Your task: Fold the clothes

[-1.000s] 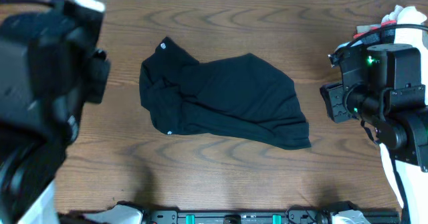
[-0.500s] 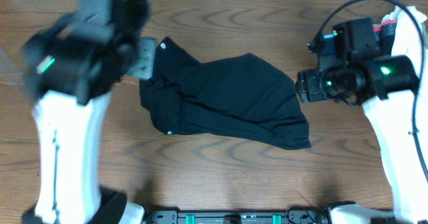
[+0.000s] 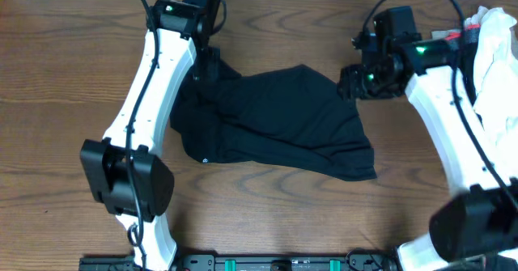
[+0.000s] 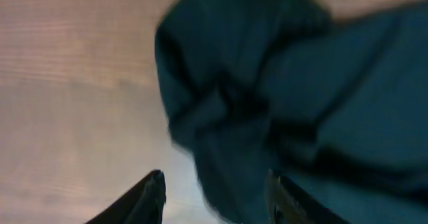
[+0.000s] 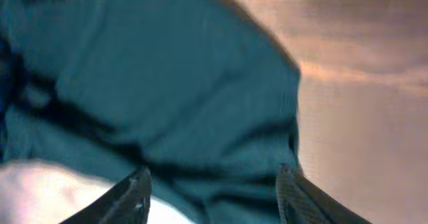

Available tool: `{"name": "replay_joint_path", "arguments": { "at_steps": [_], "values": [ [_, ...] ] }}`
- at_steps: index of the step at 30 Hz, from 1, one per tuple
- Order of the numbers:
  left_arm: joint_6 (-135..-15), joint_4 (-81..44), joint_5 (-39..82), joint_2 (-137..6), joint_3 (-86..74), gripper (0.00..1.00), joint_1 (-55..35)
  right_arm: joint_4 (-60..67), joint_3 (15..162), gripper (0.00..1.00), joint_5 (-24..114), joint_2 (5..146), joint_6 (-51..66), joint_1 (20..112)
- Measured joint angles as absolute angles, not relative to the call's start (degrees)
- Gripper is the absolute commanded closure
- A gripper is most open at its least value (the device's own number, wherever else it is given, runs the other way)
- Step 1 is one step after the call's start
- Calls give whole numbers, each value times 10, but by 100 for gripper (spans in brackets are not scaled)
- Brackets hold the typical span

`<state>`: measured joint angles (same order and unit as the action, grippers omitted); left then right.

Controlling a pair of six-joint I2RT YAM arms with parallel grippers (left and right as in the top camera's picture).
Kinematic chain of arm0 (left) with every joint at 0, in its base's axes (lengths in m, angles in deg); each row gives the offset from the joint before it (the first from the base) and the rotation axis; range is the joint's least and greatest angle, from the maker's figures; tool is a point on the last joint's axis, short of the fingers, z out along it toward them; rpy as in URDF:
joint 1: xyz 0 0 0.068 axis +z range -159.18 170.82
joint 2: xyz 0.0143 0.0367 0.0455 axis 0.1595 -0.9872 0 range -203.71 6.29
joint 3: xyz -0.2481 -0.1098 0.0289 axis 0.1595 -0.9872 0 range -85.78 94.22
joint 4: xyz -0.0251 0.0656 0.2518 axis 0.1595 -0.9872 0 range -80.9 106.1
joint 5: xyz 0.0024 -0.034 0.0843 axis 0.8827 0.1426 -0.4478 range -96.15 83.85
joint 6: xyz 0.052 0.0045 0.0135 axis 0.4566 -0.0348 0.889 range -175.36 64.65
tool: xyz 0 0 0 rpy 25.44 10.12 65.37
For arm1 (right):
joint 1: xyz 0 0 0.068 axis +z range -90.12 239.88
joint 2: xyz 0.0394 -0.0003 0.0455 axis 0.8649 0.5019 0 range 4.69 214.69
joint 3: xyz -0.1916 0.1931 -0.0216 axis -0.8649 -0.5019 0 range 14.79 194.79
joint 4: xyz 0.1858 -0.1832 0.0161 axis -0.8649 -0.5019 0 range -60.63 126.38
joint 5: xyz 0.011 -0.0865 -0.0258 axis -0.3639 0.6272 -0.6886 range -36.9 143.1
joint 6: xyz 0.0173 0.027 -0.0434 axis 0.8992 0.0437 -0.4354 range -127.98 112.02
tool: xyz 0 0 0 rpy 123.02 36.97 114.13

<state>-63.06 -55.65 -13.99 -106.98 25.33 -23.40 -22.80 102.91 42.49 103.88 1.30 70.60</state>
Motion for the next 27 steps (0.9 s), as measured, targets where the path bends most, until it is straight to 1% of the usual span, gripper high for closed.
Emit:
{"name": "replay_joint_path", "arguments": {
  "at_steps": [2, 4, 8, 10, 12, 16, 19, 21, 26, 27],
  "values": [
    [-630, -523, -140, -1081, 253, 50, -230, -183, 1029, 37, 424, 1069, 20, 706],
    [-629, -515, -140, -1089, 253, 50, -229, -140, 1029, 32, 424, 1106, 22, 706],
    [-628, -518, -140, -1096, 253, 50, -230, -74, 1029, 32, 434, 1183, 16, 704],
    [-628, -524, -140, -1096, 253, 50, -229, -53, 1029, 34, 446, 1218, 13, 699],
    [-628, -531, -140, -1096, 253, 50, -229, -39, 1029, 37, 455, 1244, 10, 691],
    [-628, -538, -140, -1096, 253, 50, -229, -31, 1029, 50, 445, 1284, 1, 663],
    [-628, -538, -140, -1096, 253, 50, -229, -29, 1032, 59, 387, 1286, -26, 646],
    [-628, -537, -140, -1096, 253, 50, -229, -32, 1032, 70, 340, 1291, -43, 644],
    [-626, -535, -140, -1096, 253, 50, -229, -39, 1032, 92, 241, 1291, -84, 654],
    [-625, -535, -140, -1096, 253, 50, -229, -44, 1032, 98, 229, 1291, -88, 655]
  ]
}}
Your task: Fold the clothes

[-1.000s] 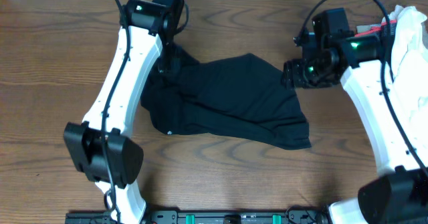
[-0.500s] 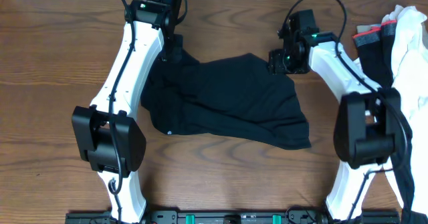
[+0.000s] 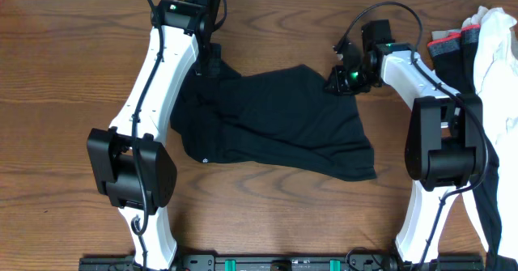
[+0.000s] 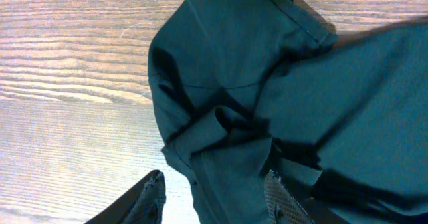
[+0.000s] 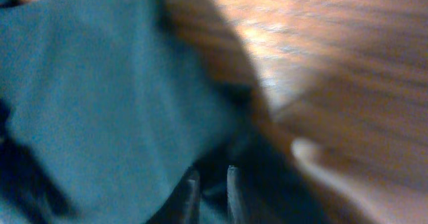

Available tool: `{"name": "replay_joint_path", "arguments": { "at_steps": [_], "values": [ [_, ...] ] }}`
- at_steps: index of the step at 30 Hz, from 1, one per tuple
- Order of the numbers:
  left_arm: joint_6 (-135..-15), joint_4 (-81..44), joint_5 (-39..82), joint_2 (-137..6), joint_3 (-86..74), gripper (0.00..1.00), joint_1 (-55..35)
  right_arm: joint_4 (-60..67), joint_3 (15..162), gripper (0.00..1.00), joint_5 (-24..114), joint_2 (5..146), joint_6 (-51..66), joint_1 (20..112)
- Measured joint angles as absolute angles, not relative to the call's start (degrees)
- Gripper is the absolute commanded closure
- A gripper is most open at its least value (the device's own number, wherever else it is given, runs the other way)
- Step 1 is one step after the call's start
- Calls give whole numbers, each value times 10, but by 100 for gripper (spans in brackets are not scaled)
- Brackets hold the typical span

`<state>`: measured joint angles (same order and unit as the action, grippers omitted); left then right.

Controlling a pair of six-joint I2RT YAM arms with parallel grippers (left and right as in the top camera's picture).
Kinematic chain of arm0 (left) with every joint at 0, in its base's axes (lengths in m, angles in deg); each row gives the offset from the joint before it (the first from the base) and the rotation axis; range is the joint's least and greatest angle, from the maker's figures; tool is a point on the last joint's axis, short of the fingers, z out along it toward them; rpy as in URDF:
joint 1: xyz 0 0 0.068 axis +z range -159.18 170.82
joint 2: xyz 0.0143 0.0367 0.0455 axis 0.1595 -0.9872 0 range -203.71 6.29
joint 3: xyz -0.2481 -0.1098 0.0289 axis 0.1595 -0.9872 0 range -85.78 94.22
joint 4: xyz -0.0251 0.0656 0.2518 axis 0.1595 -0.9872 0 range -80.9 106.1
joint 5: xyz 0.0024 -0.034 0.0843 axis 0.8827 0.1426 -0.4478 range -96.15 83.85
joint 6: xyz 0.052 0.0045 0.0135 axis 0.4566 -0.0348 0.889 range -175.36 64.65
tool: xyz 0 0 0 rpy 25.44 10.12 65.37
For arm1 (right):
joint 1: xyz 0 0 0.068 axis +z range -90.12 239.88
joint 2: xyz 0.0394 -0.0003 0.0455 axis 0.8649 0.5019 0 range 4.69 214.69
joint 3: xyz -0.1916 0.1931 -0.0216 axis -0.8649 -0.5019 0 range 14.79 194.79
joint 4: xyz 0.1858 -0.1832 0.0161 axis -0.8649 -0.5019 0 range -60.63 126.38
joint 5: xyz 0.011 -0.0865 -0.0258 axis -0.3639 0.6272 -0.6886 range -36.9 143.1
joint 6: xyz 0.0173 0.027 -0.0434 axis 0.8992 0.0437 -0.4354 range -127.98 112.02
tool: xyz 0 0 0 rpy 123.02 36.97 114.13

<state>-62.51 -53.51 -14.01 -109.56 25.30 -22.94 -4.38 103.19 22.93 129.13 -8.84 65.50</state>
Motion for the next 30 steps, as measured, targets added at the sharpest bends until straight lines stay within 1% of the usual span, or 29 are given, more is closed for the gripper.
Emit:
{"name": "replay_joint_path", "arguments": {
  "at_steps": [6, 11, 12, 14, 15, 17, 20, 26, 28, 29, 30],
  "values": [
    [-613, -539, -140, -1096, 253, 50, -229, -70, 1031, 99, 201, 1271, -105, 656],
    [-613, -539, -140, -1096, 253, 50, -229, -103, 1031, 99, 212, 1184, -129, 657],
    [-613, -539, -140, -1096, 253, 50, -229, -111, 1031, 93, 225, 1159, -132, 659],
    [-613, -539, -140, -1096, 253, 50, -229, -117, 1031, 78, 258, 1127, -128, 665],
    [-613, -539, -140, -1096, 253, 50, -229, -118, 1032, 69, 280, 1112, -130, 668],
    [-613, -539, -140, -1096, 253, 50, -229, -118, 1033, 57, 311, 1106, -122, 672],
    [-613, -540, -140, -1096, 253, 50, -229, -124, 1033, 47, 341, 1130, -117, 672],
    [-612, -546, -140, -1096, 253, 50, -229, -135, 1032, 47, 371, 1236, -96, 671],
    [-611, -546, -140, -1096, 253, 50, -229, -136, 1031, 49, 374, 1260, -90, 669],
    [-611, -546, -140, -1096, 253, 50, -229, -137, 1031, 55, 375, 1269, -88, 668],
    [-611, -546, -140, -1096, 253, 50, -229, -137, 1031, 67, 374, 1276, -86, 666]
  ]
}}
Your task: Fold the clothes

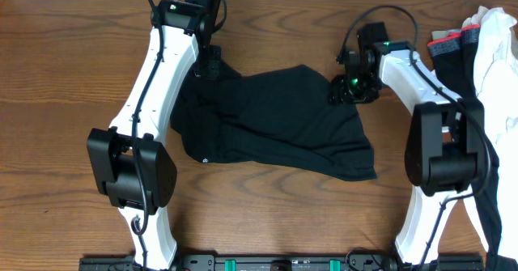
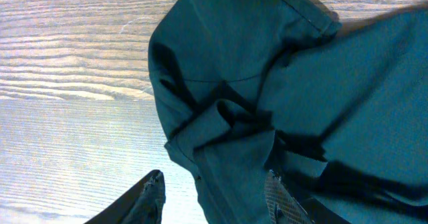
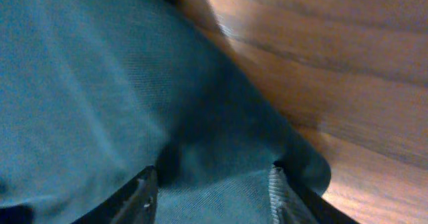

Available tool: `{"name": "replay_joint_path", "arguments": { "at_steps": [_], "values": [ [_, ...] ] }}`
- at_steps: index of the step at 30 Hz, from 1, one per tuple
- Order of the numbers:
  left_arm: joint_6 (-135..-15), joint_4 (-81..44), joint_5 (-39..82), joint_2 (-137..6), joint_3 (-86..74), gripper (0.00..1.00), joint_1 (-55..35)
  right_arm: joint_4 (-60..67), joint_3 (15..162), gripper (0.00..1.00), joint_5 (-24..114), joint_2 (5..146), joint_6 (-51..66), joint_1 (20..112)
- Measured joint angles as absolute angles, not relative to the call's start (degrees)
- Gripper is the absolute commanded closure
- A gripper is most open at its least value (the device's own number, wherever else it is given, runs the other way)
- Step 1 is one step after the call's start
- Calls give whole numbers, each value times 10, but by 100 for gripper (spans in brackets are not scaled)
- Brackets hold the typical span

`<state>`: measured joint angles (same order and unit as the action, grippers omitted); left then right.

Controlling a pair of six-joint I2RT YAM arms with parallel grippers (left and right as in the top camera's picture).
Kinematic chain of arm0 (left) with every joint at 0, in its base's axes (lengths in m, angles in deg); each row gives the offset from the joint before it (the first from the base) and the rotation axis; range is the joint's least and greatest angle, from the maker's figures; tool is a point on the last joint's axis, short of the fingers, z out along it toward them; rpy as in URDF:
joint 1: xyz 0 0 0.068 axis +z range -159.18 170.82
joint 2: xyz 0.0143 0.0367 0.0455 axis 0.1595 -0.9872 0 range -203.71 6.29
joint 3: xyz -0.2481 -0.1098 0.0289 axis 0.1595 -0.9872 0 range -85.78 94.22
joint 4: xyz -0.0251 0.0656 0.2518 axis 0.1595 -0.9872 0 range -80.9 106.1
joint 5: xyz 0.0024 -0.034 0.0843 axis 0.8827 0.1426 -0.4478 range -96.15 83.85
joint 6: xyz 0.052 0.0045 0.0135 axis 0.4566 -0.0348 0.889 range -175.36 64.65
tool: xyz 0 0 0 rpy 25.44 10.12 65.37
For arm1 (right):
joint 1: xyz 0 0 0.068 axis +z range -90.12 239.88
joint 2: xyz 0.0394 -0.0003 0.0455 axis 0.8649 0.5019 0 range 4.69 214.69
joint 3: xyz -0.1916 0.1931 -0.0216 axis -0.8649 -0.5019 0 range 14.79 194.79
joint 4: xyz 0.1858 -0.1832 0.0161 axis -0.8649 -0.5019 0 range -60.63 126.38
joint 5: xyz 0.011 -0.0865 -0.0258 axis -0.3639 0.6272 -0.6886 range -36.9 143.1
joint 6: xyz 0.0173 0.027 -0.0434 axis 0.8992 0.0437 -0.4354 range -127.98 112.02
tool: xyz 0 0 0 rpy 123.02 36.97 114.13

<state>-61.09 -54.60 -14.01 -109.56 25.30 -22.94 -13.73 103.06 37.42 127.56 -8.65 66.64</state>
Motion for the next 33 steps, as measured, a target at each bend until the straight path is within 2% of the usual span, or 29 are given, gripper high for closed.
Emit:
{"name": "replay_joint_path", "arguments": {
  "at_steps": [2, 4, 12, 21, 26, 30, 33],
  "values": [
    [-611, -546, -140, -1096, 253, 50, -229, -138, 1030, 85, 366, 1278, -83, 664],
    [-611, -546, -140, -1096, 253, 50, -229, -137, 1030, 98, 351, 1278, -90, 664],
    [-611, -546, -140, -1096, 253, 50, -229, -173, 1030, 98, 291, 1262, -118, 692],
    [-611, -546, -140, -1096, 253, 49, -229, -201, 1020, 98, 290, 1222, -137, 807],
    [-610, -546, -140, -1096, 253, 49, -229, -199, 994, 69, 341, 1223, -135, 874],
    [-610, -546, -140, -1096, 253, 49, -229, -168, 994, 51, 358, 1220, -123, 874],
    [-609, -546, -140, -1096, 253, 49, -229, -140, 993, 51, 363, 1206, -99, 842]
  ]
}}
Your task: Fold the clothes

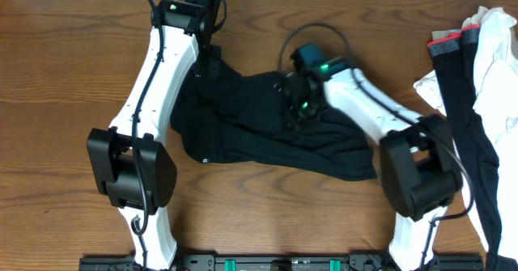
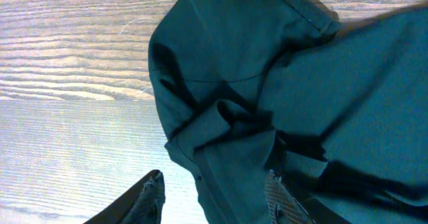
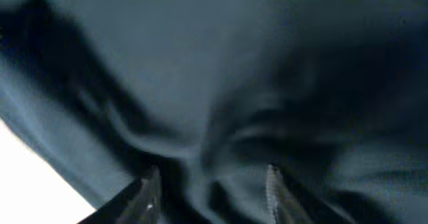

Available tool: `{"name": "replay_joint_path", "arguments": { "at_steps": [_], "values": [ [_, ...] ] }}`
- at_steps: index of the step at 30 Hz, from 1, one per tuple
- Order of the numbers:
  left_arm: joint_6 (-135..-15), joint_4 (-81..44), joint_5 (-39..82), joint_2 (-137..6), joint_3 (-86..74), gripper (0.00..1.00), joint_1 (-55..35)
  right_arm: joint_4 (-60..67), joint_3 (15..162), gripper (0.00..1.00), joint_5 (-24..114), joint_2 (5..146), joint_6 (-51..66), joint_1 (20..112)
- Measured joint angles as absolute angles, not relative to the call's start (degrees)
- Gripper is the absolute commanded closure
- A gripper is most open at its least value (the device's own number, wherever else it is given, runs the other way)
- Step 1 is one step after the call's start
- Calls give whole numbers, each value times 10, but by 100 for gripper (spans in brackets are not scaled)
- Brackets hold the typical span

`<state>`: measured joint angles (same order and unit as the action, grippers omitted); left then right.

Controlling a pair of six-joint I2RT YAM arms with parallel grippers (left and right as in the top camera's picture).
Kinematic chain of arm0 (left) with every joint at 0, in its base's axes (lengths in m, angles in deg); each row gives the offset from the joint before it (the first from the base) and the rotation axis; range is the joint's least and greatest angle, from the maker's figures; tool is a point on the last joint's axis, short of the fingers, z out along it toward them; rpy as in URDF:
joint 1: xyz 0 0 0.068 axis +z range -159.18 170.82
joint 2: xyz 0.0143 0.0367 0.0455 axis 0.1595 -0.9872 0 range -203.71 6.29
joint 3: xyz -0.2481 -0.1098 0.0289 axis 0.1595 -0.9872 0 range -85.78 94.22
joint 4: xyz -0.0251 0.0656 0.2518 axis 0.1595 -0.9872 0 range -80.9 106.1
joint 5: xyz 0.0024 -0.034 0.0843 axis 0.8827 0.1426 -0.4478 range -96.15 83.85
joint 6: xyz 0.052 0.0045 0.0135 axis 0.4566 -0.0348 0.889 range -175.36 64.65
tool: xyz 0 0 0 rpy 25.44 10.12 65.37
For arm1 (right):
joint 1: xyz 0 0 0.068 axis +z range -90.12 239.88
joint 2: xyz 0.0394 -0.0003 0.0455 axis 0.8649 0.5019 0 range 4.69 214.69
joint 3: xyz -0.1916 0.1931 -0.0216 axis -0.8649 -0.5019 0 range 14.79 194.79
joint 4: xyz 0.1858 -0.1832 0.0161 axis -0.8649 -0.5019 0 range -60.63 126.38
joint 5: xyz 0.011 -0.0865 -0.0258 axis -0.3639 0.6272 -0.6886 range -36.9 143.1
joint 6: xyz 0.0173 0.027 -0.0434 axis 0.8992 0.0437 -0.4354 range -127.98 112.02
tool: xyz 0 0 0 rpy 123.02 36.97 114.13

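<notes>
A black garment (image 1: 267, 129) lies crumpled across the middle of the wooden table; it looks dark teal in the wrist views. My left gripper (image 1: 207, 67) hovers at its upper left corner. In the left wrist view this gripper (image 2: 214, 198) is open, one finger over bare wood and the other over a bunched fold (image 2: 227, 124). My right gripper (image 1: 298, 109) is low over the garment's middle. The blurred right wrist view shows it (image 3: 210, 192) open, with rumpled cloth (image 3: 221, 83) filling the frame under both fingers.
A pile of other clothes lies at the table's right edge: white cloth (image 1: 495, 52) and a black piece with a red band (image 1: 453, 69). The right arm's links cross the garment's upper right part. Bare wood (image 1: 65, 101) lies to the left.
My right gripper was at the garment's upper right corner and is now further left, over its middle, still open. The left gripper and the garment's outline look unchanged.
At first both grippers were open at the garment's two upper corners. Then the right fingers stood close together at the right corner, and later they were apart again there. Now the right gripper is over the middle. The left gripper has stayed open at the left corner.
</notes>
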<state>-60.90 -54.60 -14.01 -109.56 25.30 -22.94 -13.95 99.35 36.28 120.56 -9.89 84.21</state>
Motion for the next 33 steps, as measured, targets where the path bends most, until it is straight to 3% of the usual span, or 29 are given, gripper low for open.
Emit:
{"name": "replay_joint_path", "arguments": {
  "at_steps": [1, 6, 18, 25, 33],
  "values": [
    [-609, -546, -140, -1096, 253, 49, -229, -129, 993, 56, 363, 1199, -90, 826],
    [-609, -545, -140, -1096, 253, 49, -229, -90, 993, 62, 363, 1184, -43, 751],
    [-609, -541, -140, -1096, 253, 49, -229, -4, 993, 63, 347, 1234, -18, 728],
    [-609, -541, -140, -1096, 253, 49, -229, 27, 993, 72, 321, 1269, -6, 740],
    [-609, -540, -140, -1096, 253, 49, -229, 52, 993, 92, 306, 1271, -3, 745]
  ]
}}
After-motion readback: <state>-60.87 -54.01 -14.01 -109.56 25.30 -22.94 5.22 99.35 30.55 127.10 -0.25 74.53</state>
